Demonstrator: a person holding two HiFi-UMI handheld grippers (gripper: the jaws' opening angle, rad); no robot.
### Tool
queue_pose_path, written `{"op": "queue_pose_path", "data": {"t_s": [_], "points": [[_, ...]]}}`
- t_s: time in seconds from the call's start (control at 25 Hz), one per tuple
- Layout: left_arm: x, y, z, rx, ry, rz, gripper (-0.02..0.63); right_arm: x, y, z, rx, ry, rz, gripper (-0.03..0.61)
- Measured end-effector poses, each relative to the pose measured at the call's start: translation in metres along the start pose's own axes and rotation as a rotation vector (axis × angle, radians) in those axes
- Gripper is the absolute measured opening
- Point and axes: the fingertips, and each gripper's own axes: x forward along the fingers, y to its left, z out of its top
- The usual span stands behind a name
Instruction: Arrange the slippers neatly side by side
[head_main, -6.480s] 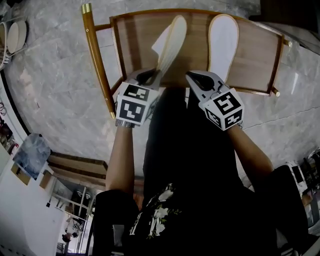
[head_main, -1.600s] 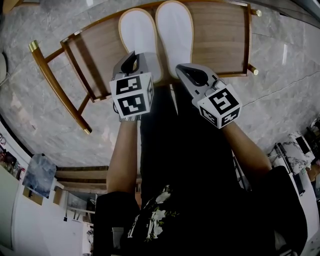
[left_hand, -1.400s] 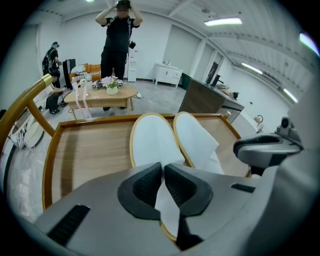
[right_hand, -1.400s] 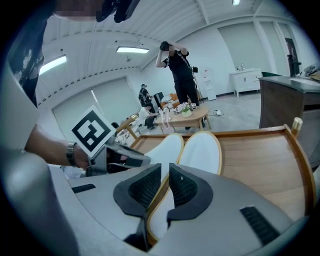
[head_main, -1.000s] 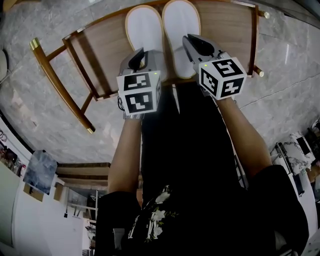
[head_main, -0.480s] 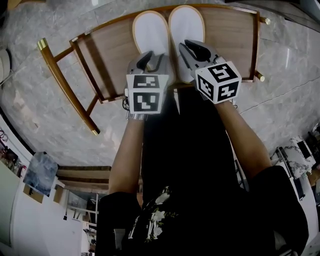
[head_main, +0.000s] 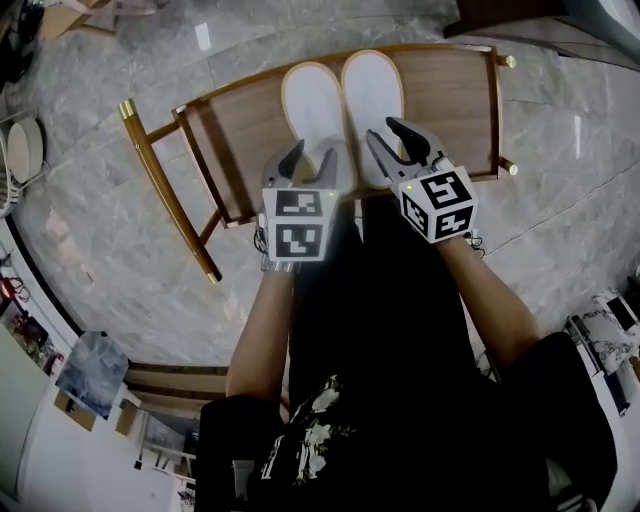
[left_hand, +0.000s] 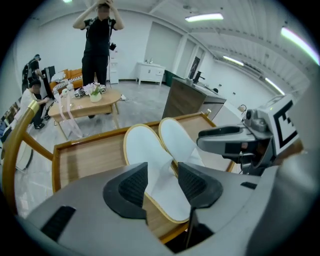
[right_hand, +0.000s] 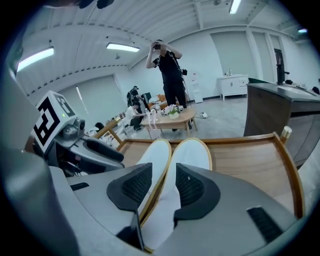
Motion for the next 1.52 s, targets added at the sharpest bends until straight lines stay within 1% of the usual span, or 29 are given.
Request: {"op": "queue_pose_path", "data": {"t_s": [0.08,0.16,0.24,0.32,0.36,0.44,0.48,0.52,0.56,0.64,0.72,0.8,0.92,1.04,1.12,1.32,1.52], "points": [[-0.017,0.002,0.007,0.015,-0.04,0.017,0.181,-0.011,0.003,0.002,-0.021,-0.011,-0.022,0.126],[-0.032,0.003,0.015,0.028,-0.081,0.035,0.174,-0.023,0.006,0.004,-0.037,-0.024,-0.048,0.053],[-0.044,0.005,0.021,0.026,-0.123,0.059,0.149,-0.034,0.01,0.009,-0.029,-0.051,-0.066,0.008],[-0.056,0.01,0.029,0.043,-0.169,0.104,0.107,-0.041,0.018,0.019,-0.015,-0.089,-0.063,0.0],[-0.063,0.013,0.032,0.075,-0.192,0.137,0.089,-0.043,0.023,0.025,-0.014,-0.106,-0.053,0.0],[-0.076,0.014,0.035,0.171,-0.227,0.206,0.028,-0.046,0.035,0.035,-0.027,-0.131,-0.024,0.0],[-0.082,0.012,0.035,0.204,-0.239,0.227,0.015,-0.049,0.041,0.041,-0.038,-0.141,-0.009,0.0],[-0.088,0.01,0.035,0.211,-0.25,0.234,0.008,-0.051,0.046,0.047,-0.05,-0.151,0.004,0.0],[-0.094,0.007,0.036,0.194,-0.263,0.233,0.005,-0.055,0.05,0.053,-0.063,-0.162,0.016,0.0],[-0.108,-0.001,0.042,0.128,-0.312,0.225,0.003,-0.069,0.055,0.067,-0.083,-0.191,0.036,0.0],[-0.126,-0.011,0.059,0.058,-0.402,0.222,0.003,-0.087,0.053,0.083,-0.101,-0.227,0.044,-0.001],[-0.146,-0.02,0.078,0.027,-0.494,0.231,0.003,-0.107,0.048,0.096,-0.112,-0.268,0.045,-0.002],[-0.175,-0.034,0.105,0.053,-0.603,0.277,0.003,-0.138,0.042,0.113,-0.139,-0.333,0.04,-0.002],[-0.2,-0.049,0.122,0.129,-0.69,0.355,0.003,-0.164,0.042,0.134,-0.193,-0.403,0.021,-0.002],[-0.213,-0.06,0.129,0.157,-0.732,0.39,0.003,-0.177,0.046,0.148,-0.243,-0.452,0.011,-0.002],[-0.241,-0.086,0.13,0.141,-0.798,0.414,0.003,-0.205,0.064,0.162,-0.345,-0.513,0.041,-0.002],[-0.258,-0.101,0.126,0.126,-0.844,0.432,0.003,-0.229,0.076,0.166,-0.357,-0.55,0.051,-0.002]]}}
